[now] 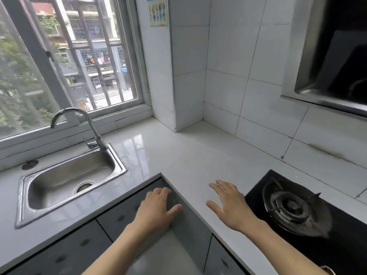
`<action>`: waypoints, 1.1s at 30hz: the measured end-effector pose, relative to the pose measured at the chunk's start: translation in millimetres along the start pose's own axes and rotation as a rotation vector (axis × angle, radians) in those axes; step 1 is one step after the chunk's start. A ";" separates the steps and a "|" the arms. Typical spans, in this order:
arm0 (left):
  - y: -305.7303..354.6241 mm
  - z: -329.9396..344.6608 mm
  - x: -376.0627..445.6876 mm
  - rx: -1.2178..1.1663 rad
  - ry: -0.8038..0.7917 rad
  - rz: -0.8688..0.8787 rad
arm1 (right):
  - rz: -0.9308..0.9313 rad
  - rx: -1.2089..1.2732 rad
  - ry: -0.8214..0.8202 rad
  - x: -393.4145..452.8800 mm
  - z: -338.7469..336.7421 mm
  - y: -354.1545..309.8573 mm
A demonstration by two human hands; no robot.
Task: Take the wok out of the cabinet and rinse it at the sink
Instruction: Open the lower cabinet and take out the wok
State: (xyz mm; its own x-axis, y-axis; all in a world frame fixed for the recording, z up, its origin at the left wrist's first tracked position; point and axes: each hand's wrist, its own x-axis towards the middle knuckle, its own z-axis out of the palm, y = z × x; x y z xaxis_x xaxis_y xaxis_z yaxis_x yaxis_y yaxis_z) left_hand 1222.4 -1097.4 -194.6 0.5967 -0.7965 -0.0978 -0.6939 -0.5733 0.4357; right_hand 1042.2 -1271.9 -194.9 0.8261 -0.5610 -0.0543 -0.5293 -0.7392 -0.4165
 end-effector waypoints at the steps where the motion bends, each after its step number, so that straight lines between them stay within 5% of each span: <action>1: -4.1 0.1 10.1 -0.006 -0.008 0.021 | 0.032 -0.004 0.004 6.4 1.6 -0.9; 10: -51.1 19.6 83.0 -0.110 -0.143 0.156 | 0.308 -0.070 0.014 11.4 33.4 -20.9; 19: -74.3 66.1 100.9 -0.233 -0.289 0.189 | 0.374 -0.053 -0.029 22.7 90.6 -15.7; 23: -79.2 92.9 106.8 -0.461 -0.388 0.023 | 0.357 -0.018 -0.033 34.0 114.5 -7.5; 28: -67.4 129.7 107.7 -1.124 -0.623 -0.500 | 0.341 0.075 -0.054 50.0 147.7 20.4; 33: -64.4 173.7 119.0 -1.507 -0.587 -0.773 | 0.331 0.031 -0.018 65.8 174.1 51.4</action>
State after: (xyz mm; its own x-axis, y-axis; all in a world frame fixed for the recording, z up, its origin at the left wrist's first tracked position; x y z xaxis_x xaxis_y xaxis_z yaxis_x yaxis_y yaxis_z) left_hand 1268.1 -1188.7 -389.7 0.1347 -0.6093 -0.7814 0.7742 -0.4274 0.4668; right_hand 1103.1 -1281.8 -377.9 0.6134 -0.7621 -0.2072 -0.7637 -0.5057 -0.4012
